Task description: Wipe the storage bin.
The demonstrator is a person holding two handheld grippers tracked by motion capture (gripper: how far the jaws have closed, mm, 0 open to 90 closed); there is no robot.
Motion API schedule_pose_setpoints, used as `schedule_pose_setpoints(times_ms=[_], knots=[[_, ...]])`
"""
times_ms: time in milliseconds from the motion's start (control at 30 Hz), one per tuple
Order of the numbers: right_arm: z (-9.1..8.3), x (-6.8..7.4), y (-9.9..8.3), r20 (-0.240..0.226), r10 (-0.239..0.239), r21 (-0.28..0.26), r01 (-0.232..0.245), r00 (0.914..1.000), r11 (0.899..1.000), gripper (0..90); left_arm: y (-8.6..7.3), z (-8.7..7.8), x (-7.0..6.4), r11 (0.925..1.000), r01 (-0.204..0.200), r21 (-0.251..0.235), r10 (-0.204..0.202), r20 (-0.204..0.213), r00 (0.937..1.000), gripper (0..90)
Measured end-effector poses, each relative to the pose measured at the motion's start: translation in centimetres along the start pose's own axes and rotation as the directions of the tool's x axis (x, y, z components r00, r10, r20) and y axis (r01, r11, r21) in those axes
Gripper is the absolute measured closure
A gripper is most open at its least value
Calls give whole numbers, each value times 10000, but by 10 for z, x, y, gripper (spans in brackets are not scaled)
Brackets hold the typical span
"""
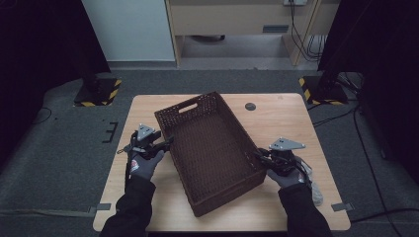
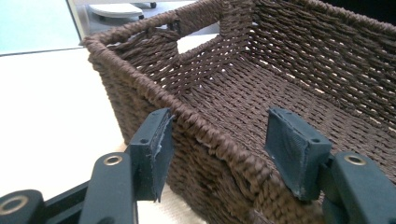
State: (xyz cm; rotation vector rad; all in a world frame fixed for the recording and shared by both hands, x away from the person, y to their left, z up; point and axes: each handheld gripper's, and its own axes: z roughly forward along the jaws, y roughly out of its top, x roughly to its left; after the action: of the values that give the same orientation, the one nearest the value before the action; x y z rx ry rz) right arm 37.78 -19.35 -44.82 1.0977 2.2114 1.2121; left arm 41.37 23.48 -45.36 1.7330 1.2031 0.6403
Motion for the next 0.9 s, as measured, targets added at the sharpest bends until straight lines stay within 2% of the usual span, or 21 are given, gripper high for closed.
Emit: schedule_pose_setpoints(times_ms=[133, 233, 300, 367, 433, 500, 600, 700, 900], knots=[[-4, 7, -5, -157, 150, -110, -151, 9998, 9998, 726, -4, -9, -6, 9996, 237, 139, -242, 407, 9989, 434], [-6, 16, -6, -204, 144, -128, -146, 9997, 9998, 710, -6, -14, -10, 9993, 133, 345, -150, 491, 9987, 414], [-7, 22, -7, -274, 139, -119, -142, 9995, 9998, 697, -9, -16, -13, 9997, 153, 214, -167, 646, 9978, 417], [-8, 26, -6, -377, 86, -18, -87, 9993, 10000, 684, -10, -18, -14, 9999, 17, 164, -26, 573, 9984, 409], [-9, 24, -5, -488, 135, -1, -135, 9987, 9999, 671, -12, -16, -15, 9998, 131, 154, -138, 526, 9985, 387], [-10, 22, -1, -553, 217, -353, -236, 9982, 9991, 634, -15, -14, -17, 9998, 23, 215, -32, 386, 9993, 372], [-12, 16, 5, -451, 140, -845, -178, 9989, 9963, 590, -18, -7, -19, 9987, -221, 454, 204, 377, 9991, 360], [-8, 11, 10, -176, 149, -1121, -167, 9997, 9936, 563, -17, -3, -18, 9990, -177, 418, 162, 366, 9992, 356], [9, 9, 15, -76, 26, -936, -33, 10000, 9956, 551, -12, 6, -15, 9989, -289, 369, 275, 376, 9989, 409]])
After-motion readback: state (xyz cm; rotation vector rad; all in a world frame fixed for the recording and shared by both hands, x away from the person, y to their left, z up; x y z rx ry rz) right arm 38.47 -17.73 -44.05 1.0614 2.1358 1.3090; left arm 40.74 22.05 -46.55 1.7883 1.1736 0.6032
